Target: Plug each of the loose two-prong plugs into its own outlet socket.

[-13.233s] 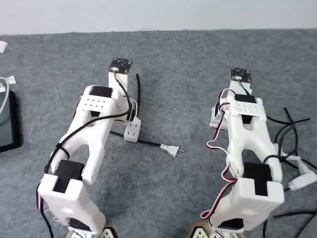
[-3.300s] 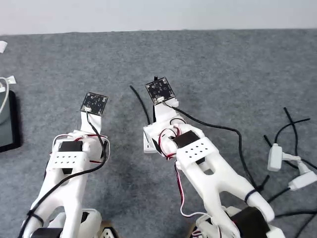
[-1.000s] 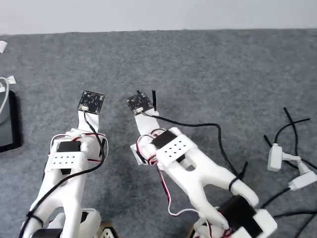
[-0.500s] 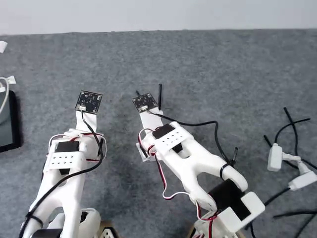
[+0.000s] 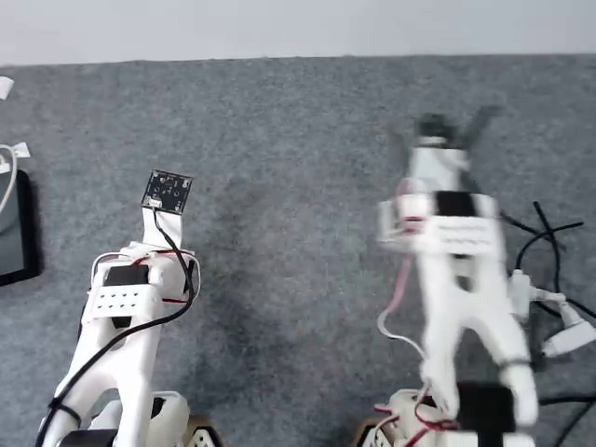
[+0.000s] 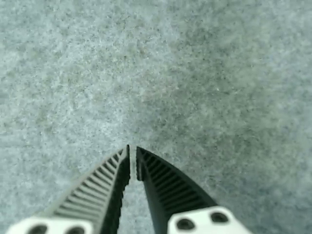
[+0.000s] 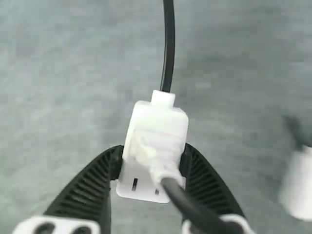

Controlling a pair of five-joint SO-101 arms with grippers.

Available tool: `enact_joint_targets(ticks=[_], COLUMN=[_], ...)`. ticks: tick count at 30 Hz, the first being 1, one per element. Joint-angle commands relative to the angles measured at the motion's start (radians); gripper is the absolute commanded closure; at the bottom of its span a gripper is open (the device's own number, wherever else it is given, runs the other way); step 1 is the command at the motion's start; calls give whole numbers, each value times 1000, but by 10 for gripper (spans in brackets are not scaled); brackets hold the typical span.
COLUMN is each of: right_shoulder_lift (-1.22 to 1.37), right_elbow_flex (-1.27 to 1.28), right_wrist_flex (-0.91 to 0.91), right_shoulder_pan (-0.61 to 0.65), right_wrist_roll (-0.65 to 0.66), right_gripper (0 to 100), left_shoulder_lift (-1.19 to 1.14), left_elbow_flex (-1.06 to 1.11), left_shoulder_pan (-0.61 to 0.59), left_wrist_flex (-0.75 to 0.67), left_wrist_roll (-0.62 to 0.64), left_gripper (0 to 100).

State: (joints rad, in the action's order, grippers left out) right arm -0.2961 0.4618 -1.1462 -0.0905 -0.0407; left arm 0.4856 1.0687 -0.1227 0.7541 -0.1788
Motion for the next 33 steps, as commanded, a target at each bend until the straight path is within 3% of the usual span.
enact_joint_targets(ticks=[1,6,10,16,19,24,29,33], right_shoulder_lift=[-99,-56,16,54,12,-105,-240,-400], right_elbow_flex=[-55,-6,37,-15,-121,-249,-91,212], right_wrist_flex=[-48,1,107,21,-99,-320,-400,-237], right_shoulder_pan=[-220,-481,-588,-590,-590,-553,-481,-423], right_wrist_roll=[66,138,161,126,92,78,126,160], right_gripper=[987,987,954,610,684,995,990,987], left_shoulder_lift=[46,189,404,740,847,945,1056,1218], left_elbow_flex=[-7,73,185,348,371,374,381,423], left_shoulder_pan=[-52,-57,-55,-55,-55,-64,-64,-64], left_wrist_flex=[-83,-100,-100,-84,0,143,265,347], left_wrist_roll=[12,12,12,15,15,15,15,15], left_gripper=[986,986,986,985,985,985,986,986])
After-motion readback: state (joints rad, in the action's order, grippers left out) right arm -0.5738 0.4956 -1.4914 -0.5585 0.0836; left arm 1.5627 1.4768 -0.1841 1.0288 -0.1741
